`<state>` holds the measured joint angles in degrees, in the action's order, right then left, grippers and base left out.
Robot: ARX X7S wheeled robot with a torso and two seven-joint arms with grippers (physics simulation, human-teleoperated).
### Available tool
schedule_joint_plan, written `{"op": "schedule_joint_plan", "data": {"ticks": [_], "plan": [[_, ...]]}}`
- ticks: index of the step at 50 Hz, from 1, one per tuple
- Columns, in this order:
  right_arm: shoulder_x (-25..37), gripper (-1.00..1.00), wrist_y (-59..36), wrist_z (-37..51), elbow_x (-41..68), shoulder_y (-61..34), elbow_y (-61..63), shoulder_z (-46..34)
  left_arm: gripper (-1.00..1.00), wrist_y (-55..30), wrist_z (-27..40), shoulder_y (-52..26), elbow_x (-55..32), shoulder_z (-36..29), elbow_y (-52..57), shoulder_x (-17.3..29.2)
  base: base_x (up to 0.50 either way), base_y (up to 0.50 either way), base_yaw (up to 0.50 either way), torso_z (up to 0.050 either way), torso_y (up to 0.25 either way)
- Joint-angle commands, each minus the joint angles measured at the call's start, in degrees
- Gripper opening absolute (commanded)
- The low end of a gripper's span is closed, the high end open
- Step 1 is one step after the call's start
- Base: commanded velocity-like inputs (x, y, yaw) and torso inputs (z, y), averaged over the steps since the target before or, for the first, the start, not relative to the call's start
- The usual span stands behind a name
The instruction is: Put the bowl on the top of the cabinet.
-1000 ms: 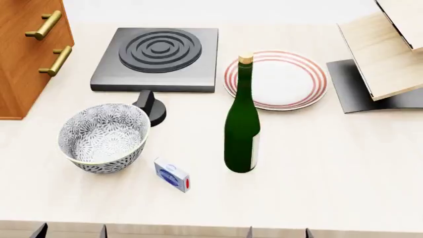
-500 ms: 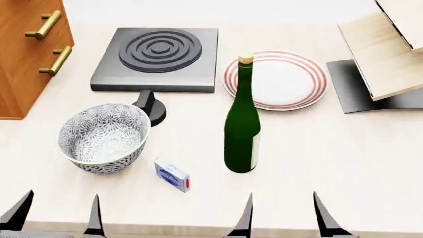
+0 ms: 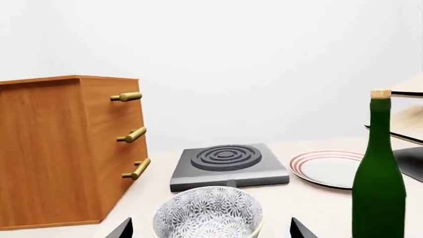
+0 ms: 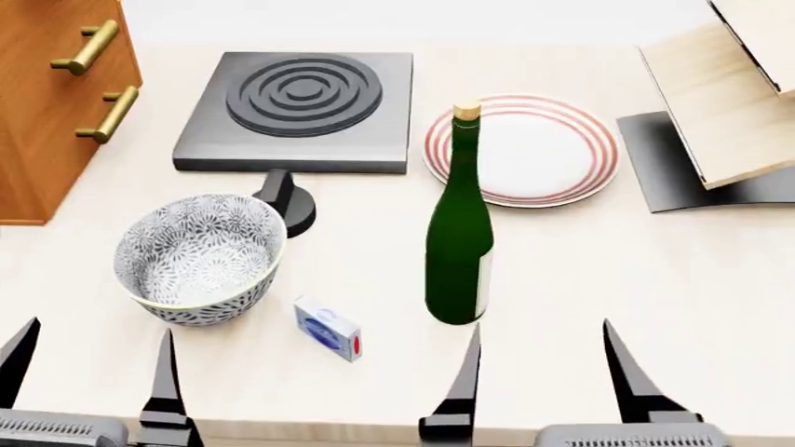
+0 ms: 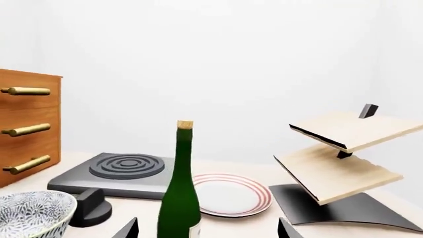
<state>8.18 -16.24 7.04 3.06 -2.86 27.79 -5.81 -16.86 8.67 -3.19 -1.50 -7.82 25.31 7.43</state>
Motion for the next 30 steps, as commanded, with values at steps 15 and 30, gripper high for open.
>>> {"op": "schedule_joint_plan", "data": {"ticks": [15,30], "plan": [[0.53,1.00,1.71,2.19,1.45,-0.32,-0.71,0.09,1.00,-0.39,1.53,0.15,-1.04,-0.76,1.44,1.39,0.00,0.21,0.00,0.000,0.000],[1.48,1.00,2.19,3.21,0.28,-0.20,-0.82,-1.33,1.00,-0.82,2.30,0.33,-1.48,-1.40,2.35,1.97,-0.01,0.26,0.00,0.000,0.000]]}}
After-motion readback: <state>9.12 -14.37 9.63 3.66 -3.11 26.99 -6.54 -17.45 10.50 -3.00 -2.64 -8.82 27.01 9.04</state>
